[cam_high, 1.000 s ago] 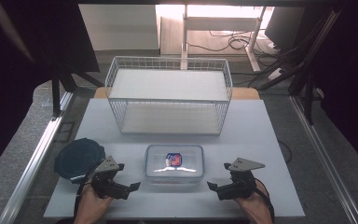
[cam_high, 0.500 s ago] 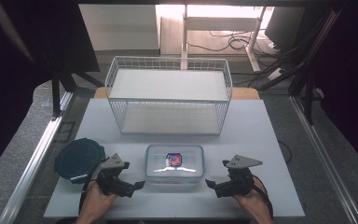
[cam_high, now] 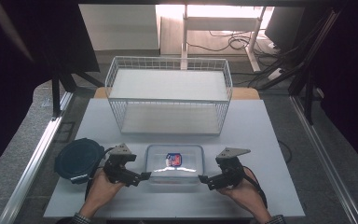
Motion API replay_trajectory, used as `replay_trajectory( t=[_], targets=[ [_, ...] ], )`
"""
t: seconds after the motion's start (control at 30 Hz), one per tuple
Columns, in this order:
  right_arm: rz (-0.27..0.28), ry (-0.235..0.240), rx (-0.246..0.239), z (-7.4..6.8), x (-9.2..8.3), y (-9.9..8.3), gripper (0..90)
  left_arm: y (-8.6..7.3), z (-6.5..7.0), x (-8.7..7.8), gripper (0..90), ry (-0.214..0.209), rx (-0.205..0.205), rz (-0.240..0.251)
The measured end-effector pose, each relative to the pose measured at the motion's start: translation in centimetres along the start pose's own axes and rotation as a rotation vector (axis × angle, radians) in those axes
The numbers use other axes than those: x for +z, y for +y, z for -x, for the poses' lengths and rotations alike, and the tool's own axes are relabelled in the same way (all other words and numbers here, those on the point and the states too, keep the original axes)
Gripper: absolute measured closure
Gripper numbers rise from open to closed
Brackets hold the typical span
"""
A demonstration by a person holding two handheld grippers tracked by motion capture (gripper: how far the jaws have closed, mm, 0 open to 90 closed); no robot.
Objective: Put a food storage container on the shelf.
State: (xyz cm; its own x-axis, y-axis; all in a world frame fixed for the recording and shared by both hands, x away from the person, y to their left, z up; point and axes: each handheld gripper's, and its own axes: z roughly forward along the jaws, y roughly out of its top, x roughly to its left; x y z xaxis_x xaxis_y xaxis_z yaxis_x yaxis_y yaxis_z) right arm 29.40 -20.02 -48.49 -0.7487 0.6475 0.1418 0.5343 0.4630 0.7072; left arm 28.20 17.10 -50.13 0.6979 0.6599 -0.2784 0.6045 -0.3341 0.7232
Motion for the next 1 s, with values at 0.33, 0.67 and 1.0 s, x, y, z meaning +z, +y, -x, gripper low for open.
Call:
replay_trajectory(
  t=[0.33,0.67,1.0],
  targets=[
    [-0.066,0.109,0.104,1.6,2.6,2.6,1.7,2.6,-1.5,3.2,0.0,-0.132,-0.047,-0.091],
    [-0.102,0.270,0.241,2.3,3.4,2.2,16.0,1.2,-2.0,2.5,8.8,-0.236,-0.126,-0.105],
    [-0.087,0.324,0.345,2.2,1.1,0.6,43.5,-0.1,-1.8,0.6,39.4,-0.263,-0.204,-0.048]
  ],
)
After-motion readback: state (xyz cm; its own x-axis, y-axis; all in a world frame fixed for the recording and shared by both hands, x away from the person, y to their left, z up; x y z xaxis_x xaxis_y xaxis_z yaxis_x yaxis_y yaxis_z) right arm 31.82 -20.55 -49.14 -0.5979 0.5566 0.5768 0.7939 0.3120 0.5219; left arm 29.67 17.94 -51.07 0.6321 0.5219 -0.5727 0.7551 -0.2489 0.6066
